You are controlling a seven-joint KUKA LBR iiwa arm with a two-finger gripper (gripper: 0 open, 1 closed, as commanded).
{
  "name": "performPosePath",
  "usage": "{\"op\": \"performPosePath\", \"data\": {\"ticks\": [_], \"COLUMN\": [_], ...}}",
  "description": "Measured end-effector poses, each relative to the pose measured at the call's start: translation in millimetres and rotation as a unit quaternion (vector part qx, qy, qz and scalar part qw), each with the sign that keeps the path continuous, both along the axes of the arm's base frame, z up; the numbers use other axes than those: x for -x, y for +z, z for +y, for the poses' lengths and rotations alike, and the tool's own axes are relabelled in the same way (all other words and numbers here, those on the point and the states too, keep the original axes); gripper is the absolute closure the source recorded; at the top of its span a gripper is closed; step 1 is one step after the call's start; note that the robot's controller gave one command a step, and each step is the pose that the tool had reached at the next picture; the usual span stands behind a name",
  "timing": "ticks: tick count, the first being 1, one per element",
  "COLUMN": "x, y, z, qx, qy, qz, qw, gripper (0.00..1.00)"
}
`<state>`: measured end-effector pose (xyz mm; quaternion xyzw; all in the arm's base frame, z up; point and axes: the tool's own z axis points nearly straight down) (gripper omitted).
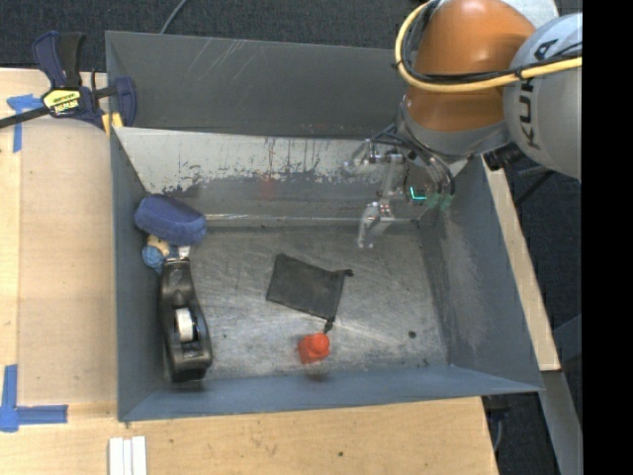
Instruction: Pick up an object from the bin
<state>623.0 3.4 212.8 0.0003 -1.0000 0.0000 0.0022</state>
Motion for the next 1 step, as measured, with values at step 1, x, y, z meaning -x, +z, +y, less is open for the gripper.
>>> {"op": "performPosePath", "data": {"ticks": [1], "x": [22.5], "y": [-140.8], "z": [63.6], "qx": [0.000], "qy": [-0.045], "qz": [-0.0068], "qw": [0.9990], "gripper": [0.00]}}
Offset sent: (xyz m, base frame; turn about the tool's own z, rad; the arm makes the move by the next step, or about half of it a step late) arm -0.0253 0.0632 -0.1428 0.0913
